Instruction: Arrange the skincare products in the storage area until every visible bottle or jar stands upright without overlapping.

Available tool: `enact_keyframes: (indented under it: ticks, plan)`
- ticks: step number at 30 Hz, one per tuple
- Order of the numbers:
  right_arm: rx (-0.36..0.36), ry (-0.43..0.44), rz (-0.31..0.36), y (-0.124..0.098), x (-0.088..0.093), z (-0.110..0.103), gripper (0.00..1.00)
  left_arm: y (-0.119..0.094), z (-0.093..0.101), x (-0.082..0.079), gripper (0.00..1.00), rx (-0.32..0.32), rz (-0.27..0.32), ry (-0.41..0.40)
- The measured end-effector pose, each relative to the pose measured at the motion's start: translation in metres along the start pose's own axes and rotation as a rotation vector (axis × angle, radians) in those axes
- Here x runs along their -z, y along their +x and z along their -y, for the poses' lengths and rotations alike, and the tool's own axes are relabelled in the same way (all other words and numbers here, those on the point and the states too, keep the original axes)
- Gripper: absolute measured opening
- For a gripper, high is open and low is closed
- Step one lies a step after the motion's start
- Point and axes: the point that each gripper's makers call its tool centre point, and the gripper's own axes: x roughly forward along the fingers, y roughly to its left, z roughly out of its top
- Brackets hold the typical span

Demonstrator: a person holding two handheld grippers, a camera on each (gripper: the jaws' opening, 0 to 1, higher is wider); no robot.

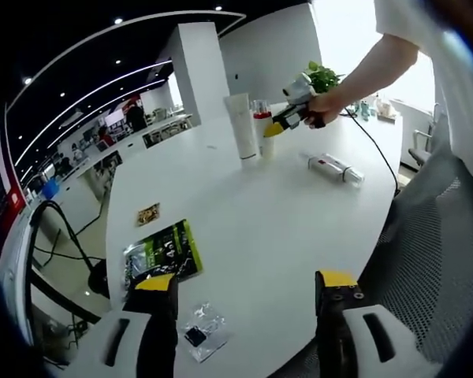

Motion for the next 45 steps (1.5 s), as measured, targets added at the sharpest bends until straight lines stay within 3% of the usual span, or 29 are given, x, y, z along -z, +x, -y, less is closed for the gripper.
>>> enact_keyframes:
  ticks: [15,25,27,33,37,40,41,43,45]
  plan:
    - [-0.037,-0.024,-0.003,0.008,-0.002,-0.01,0.28,0.0,-0.002,0.0,0.73,-0.01,0.003,0.001]
    - [-0.016,0.051,0.01,0.01,-0.001,-0.01,0.32,-0.001,0.0,-0.004,0.73,0.001,0.02,-0.005]
    - [0.013,0.063,-0.015,0.008,0.004,-0.008,0.4,-0.001,0.0,-0.004,0.73,-0.001,0.021,-0.003]
    - [0.05,0.13,-0.029,-0.01,0.014,-0.025,0.4,0.001,0.001,-0.002,0.73,0.007,0.013,-0.01]
    - [0.11,0.196,0.014,-0.024,0.009,-0.045,0.43,0.002,-0.001,0.001,0.73,0.003,-0.003,-0.022]
    - [0.227,0.314,0.049,-0.034,0.008,-0.05,0.46,0.003,0.002,0.004,0.73,0.017,-0.016,-0.027]
    - [0.248,0.344,0.082,-0.037,0.004,-0.053,0.49,0.005,0.008,0.006,0.73,0.049,-0.025,-0.037]
    - [0.269,0.347,0.126,-0.043,-0.005,-0.066,0.57,0.005,0.015,0.007,0.73,0.08,-0.039,-0.051]
    - [0.284,0.359,0.125,-0.049,-0.006,-0.078,0.61,0.004,0.018,0.004,0.73,0.087,-0.02,-0.029]
